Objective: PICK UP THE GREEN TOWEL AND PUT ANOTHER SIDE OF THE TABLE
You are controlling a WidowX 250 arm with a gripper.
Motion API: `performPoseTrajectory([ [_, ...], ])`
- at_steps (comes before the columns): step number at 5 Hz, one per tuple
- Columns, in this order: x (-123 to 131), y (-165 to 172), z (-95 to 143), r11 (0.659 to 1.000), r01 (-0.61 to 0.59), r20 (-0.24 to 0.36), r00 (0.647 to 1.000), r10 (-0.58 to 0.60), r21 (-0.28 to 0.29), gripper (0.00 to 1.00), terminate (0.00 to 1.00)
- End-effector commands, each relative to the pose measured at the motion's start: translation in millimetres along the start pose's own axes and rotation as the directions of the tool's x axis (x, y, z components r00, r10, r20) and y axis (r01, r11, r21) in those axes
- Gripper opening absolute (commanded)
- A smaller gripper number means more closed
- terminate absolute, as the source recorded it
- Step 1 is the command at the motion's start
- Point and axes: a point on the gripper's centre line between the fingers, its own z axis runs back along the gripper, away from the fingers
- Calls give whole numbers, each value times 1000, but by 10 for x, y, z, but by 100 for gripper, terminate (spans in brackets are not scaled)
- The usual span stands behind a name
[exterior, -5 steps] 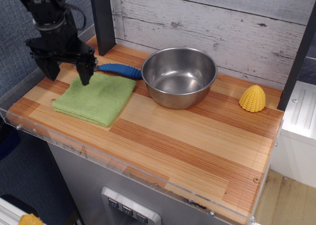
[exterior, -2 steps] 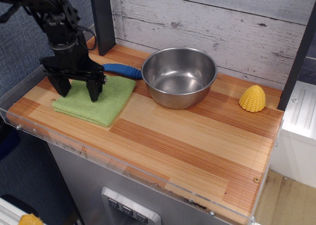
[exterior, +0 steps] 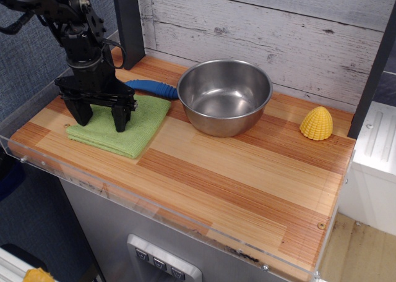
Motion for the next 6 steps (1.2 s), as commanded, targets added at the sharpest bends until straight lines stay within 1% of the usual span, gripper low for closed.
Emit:
performPoseTrajectory([
  [1,-162,-191,23,999,36,-11,999,-36,-17,100,0],
  [2,-262,-394,63,996,85,-9,996,-86,-31,100,0],
  [3,-356,-673,124,986,164,-3,986,-164,-35,100,0],
  [4,-433,-1016,144,969,239,-1,971,-240,-58,100,0],
  [5,-489,-1338,172,947,315,18,949,-314,-70,100,0],
  [6,-541,-1706,180,913,397,36,918,-395,-92,100,0],
])
